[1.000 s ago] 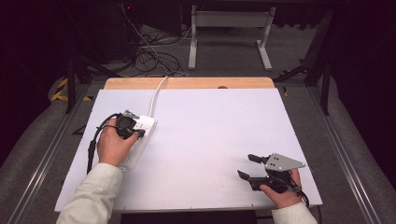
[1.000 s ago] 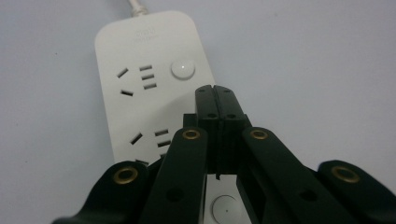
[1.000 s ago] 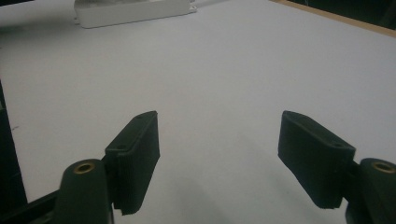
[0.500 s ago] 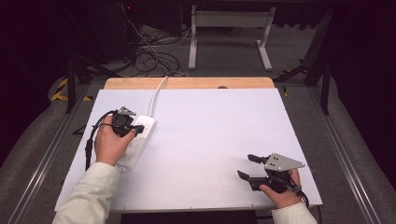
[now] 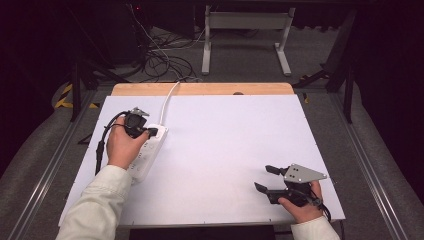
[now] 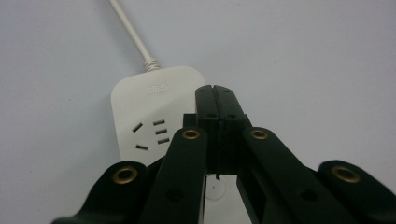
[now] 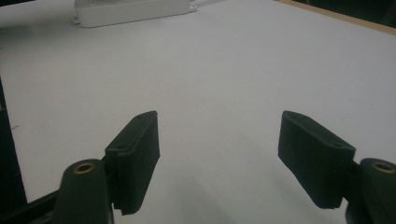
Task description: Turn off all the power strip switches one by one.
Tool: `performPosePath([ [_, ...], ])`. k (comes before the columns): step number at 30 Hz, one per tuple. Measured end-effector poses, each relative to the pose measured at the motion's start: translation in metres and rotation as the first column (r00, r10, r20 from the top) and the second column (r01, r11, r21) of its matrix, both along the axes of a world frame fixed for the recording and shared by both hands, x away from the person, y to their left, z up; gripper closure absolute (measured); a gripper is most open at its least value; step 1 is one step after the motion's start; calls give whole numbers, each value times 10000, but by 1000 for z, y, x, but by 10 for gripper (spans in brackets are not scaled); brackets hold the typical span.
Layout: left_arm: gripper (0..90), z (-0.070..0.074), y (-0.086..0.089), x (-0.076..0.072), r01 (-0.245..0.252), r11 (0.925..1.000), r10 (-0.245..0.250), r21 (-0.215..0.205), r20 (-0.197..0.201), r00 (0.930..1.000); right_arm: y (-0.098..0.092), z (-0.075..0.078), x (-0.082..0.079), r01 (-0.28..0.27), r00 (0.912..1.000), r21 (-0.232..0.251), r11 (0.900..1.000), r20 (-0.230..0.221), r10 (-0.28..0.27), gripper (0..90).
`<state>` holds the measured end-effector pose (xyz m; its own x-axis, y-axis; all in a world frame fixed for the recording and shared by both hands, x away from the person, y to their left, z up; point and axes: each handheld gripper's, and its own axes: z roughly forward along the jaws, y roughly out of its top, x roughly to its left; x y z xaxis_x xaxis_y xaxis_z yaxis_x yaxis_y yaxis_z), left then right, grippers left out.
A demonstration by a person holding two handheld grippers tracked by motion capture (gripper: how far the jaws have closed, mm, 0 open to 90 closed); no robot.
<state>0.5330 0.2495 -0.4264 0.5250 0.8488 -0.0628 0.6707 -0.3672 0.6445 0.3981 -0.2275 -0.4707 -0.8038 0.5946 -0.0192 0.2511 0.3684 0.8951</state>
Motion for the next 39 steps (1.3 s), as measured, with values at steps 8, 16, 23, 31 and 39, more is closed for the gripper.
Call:
performPosePath([
  [8,900,-11,-2,12,-212,9997,214,120,-180,9996,0,0,0,6,10000,0,10000,13,-6,300],
  [16,900,-15,-1,14,-206,9995,212,248,-278,9994,0,0,0,-5,10000,15,10000,-20,5,300],
  [23,900,-16,-3,13,-76,9993,91,376,-377,9992,-1,0,0,16,10000,-19,10000,13,-16,300],
  [31,900,-17,-4,13,-51,9989,71,467,-428,9991,-1,0,0,-8,10000,-15,10000,20,8,300],
  [39,900,-18,-6,13,-120,9982,145,589,-414,9990,-1,0,0,-13,10000,-32,10000,22,13,300],
])
